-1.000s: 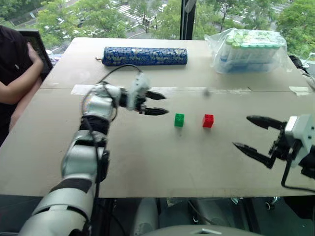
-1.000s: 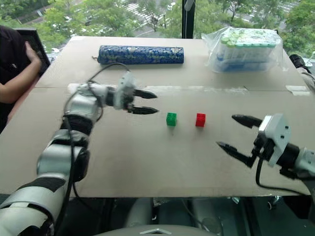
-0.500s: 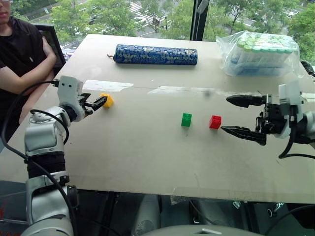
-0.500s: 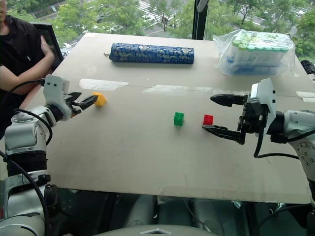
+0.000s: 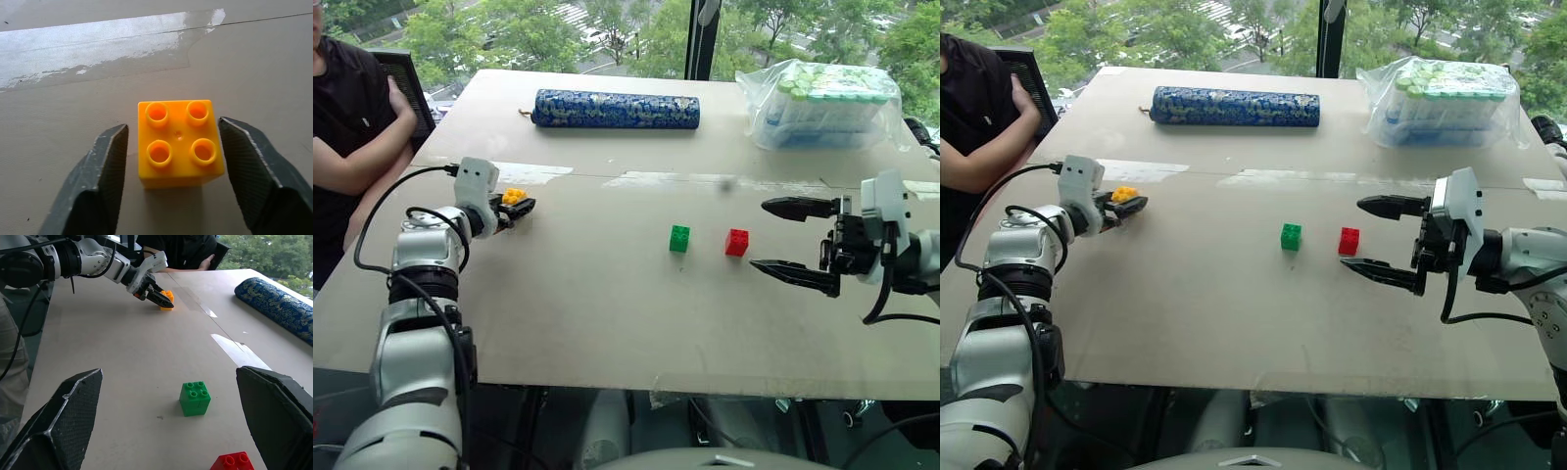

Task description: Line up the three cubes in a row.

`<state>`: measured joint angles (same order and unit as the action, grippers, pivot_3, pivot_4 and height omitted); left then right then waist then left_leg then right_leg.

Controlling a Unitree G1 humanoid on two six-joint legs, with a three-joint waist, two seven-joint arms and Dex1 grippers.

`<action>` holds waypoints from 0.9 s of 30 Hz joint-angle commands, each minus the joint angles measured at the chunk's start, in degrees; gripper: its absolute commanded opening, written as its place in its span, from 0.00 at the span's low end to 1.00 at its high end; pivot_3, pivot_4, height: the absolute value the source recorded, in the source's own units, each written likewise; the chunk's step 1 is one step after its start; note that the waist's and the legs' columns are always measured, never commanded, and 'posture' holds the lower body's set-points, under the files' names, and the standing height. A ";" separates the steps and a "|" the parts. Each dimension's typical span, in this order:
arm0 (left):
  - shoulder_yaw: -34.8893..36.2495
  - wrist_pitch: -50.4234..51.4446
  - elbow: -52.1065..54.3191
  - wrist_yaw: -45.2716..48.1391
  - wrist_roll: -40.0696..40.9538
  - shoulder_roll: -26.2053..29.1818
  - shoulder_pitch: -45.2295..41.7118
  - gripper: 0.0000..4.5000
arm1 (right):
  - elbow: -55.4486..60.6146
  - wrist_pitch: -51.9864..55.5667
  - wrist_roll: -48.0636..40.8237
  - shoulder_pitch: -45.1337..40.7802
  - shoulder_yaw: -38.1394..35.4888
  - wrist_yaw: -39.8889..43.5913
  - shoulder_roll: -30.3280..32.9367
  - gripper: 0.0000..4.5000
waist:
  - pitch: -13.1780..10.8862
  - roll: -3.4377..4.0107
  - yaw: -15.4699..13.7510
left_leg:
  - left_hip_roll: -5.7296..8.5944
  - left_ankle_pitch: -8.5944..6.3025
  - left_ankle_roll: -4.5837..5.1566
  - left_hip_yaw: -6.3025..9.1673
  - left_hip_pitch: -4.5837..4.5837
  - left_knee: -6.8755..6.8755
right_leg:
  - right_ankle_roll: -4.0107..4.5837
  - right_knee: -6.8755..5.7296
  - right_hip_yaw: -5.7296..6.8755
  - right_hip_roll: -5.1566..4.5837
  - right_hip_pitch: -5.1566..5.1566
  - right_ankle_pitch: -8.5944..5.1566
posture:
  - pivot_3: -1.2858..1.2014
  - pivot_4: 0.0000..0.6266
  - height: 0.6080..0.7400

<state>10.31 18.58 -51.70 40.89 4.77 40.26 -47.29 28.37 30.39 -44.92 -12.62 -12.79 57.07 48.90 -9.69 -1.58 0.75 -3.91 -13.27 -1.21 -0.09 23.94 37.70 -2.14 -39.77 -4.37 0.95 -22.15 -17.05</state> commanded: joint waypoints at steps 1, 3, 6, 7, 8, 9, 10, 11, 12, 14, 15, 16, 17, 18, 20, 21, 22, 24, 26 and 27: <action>-0.60 -5.62 -2.62 1.49 -0.73 2.01 -2.55 0.28 | 2.95 0.29 -1.51 1.30 -3.41 -1.16 0.55 1.00 | 0.00 0.00 0.00 | 0.00 0.00 0.00 0.00 0.00 0.00 | 0.00 0.00 0.00 0.00 0.00 0.00 | 0.52 0.24 1.00; -0.08 -8.35 -3.58 4.34 0.53 1.98 -3.48 0.28 | 3.53 0.36 -1.53 2.00 -3.77 -1.60 0.40 1.00 | 0.00 0.00 0.00 | 0.00 0.00 0.00 0.00 0.00 0.00 | 0.00 -0.01 0.00 0.00 0.00 0.00 | 0.52 0.24 1.00; 0.10 -10.07 -2.76 16.16 4.22 1.26 -4.81 0.28 | 3.80 0.05 -1.34 2.52 -3.80 -1.92 0.27 1.00 | 0.00 -0.01 -0.02 | 0.00 0.00 0.00 0.00 0.00 0.00 | 0.00 -0.02 0.01 0.01 0.00 0.00 | 0.52 0.24 1.00; -1.21 -10.73 -2.00 21.01 4.51 1.03 -4.97 0.28 | 3.70 -0.45 -0.81 2.45 -3.63 -2.07 0.12 1.00 | 0.00 -0.01 -0.07 | 0.00 0.00 0.00 0.00 0.00 0.00 | 0.00 -0.02 0.02 0.00 0.00 0.00 | 0.52 0.24 1.00; -2.86 -11.63 -1.22 25.60 4.39 0.74 -5.08 0.28 | 3.48 -1.16 0.02 2.26 -3.36 -2.22 -0.09 1.00 | 0.00 -0.01 -0.07 | 0.00 0.00 0.00 0.00 0.00 0.00 | 0.00 -0.02 0.02 0.00 0.00 0.00 | 0.52 0.24 1.00; -4.57 -12.43 -0.35 30.21 4.29 0.13 -5.30 0.28 | 3.25 -2.08 1.07 2.07 -3.03 -2.33 -0.30 1.00 | 0.00 0.00 -0.09 | 0.01 0.00 0.00 -0.01 0.00 0.01 | 0.00 -0.02 0.02 0.00 0.00 0.00 | 0.52 0.24 1.00; -6.51 -13.04 0.41 34.64 4.05 -0.77 -5.64 0.28 | 3.00 -2.64 1.64 1.86 -2.76 -2.27 -0.45 1.00 | 0.00 0.00 -0.13 | 0.02 0.00 0.00 -0.01 0.00 0.01 | 0.00 -0.02 0.02 0.00 0.00 0.00 | 0.52 0.24 1.00; -8.73 -15.38 0.70 38.24 3.04 -1.57 -5.79 0.28 | 2.74 -2.89 1.82 1.63 -2.50 -2.09 -0.55 1.00 | 0.00 0.00 -0.17 | 0.02 0.00 0.00 -0.01 0.00 0.01 | 0.00 -0.01 0.02 0.00 0.00 0.00 | 0.52 0.24 1.00; -11.21 -18.39 0.50 41.52 1.58 -2.45 -6.01 0.28 | 2.48 -2.97 1.91 1.46 -2.30 -1.91 -0.58 1.00 | 0.00 0.00 -0.22 | 0.03 0.00 0.00 -0.01 0.00 0.01 | 0.00 -0.01 0.02 0.00 0.00 0.00 | 0.52 0.24 1.00; -14.69 -24.06 -1.64 45.54 -0.73 -4.08 -7.09 0.28 | 2.07 -3.04 2.12 1.28 -1.98 -1.49 -0.48 1.00 | -0.01 -0.01 -0.07 | 0.04 0.00 0.00 -0.01 0.01 0.01 | 0.00 0.00 0.01 0.00 0.01 0.00 | 0.52 0.24 1.00; -15.67 -26.20 -3.22 46.41 -1.52 -4.86 -7.96 0.28 | 2.02 -2.95 2.10 1.32 -1.96 -1.33 -0.37 1.00 | -0.01 -0.01 0.04 | 0.04 0.00 0.00 0.00 0.01 0.01 | 0.00 0.00 0.01 0.02 0.01 0.00 | 0.52 0.24 1.00; -16.64 -28.19 -5.19 46.62 -2.55 -5.71 -9.13 0.28 | 2.03 -2.77 2.00 1.45 -2.05 -1.17 -0.23 1.00 | -0.01 -0.01 0.10 | 0.03 0.00 0.00 0.00 0.01 0.01 | 0.00 0.00 0.00 0.03 0.00 0.00 | 0.52 0.24 1.00; -17.43 -29.84 -6.91 46.68 -3.46 -6.30 -10.13 0.28 | 2.10 -2.59 1.91 1.61 -2.14 -1.05 -0.12 1.00 | -0.01 -0.01 0.13 | 0.03 0.00 0.00 0.01 0.01 0.01 | 0.00 0.00 -0.01 0.05 -0.01 0.00 | 0.52 0.24 1.00; -18.25 -31.87 -8.75 46.70 -4.46 -7.03 -11.32 0.28 | 2.30 -2.40 1.87 1.92 -2.31 -0.90 0.09 1.00 | -0.01 -0.01 0.11 | 0.03 0.00 0.00 0.03 0.01 0.01 | 0.01 -0.01 -0.01 0.07 -0.01 0.00 | 0.52 0.24 1.00; -19.17 -34.68 -11.83 46.94 -5.76 -8.28 -13.47 0.28 | 2.79 -2.15 1.72 2.44 -2.74 -0.86 0.35 1.00 | -0.01 -0.01 0.11 | 0.03 0.00 0.00 0.05 0.02 0.01 | 0.01 0.00 -0.01 0.08 -0.01 0.00 | 0.52 0.24 1.00; -19.50 -35.81 -13.08 46.94 -6.39 -8.72 -14.36 0.28 | 3.11 -1.92 1.47 2.68 -3.02 -1.02 0.44 1.00 | -0.01 -0.01 0.14 | 0.03 0.00 0.01 0.05 0.02 0.01 | 0.00 0.01 -0.01 0.08 -0.01 0.00 | 0.52 0.24 1.00; -19.72 -36.75 -14.07 46.94 -6.84 -9.15 -15.12 0.28 | 3.44 -1.71 1.27 3.02 -3.35 -1.20 0.53 1.00 | -0.01 -0.01 0.15 | 0.03 0.00 0.01 0.03 0.03 0.01 | 0.00 0.02 -0.03 0.08 -0.01 0.00 | 0.52 0.24 1.00; -20.25 -37.82 -15.63 47.66 -7.72 -9.74 -16.35 0.28 | 4.26 -1.36 0.98 4.07 -4.06 -1.58 0.67 1.00 | -0.01 -0.01 0.09 | 0.03 0.00 0.01 0.02 0.03 0.01 | 0.00 0.04 -0.04 0.07 -0.01 0.00 | 0.52 0.24 1.00; -20.56 -39.60 -16.84 47.88 -8.77 -9.92 -16.92 0.28 | 4.92 -1.23 0.74 4.97 -4.51 -1.96 0.69 1.00 | -0.01 -0.01 0.10 | 0.03 0.00 0.01 0.04 0.05 0.01 | 0.00 0.05 -0.03 0.08 -0.01 -0.01 | 0.52 0.24 1.00; -20.55 -40.21 -17.32 47.93 -9.10 -9.97 -17.07 0.28 | 5.15 -1.21 0.64 5.26 -4.63 -2.12 0.68 1.00 | -0.01 -0.01 0.12 | 0.03 0.00 0.01 0.04 0.05 0.01 | 0.00 0.05 -0.03 0.08 -0.01 -0.01 | 0.52 0.24 1.00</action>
<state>-10.26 -19.51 -68.54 88.37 -3.56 29.92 -62.55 31.30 29.38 -43.12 -7.52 -14.65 55.50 49.01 -9.70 -1.59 0.87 -3.88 -13.27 -1.20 -0.05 23.99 37.71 -2.14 -39.72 -4.40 1.03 -22.16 -17.05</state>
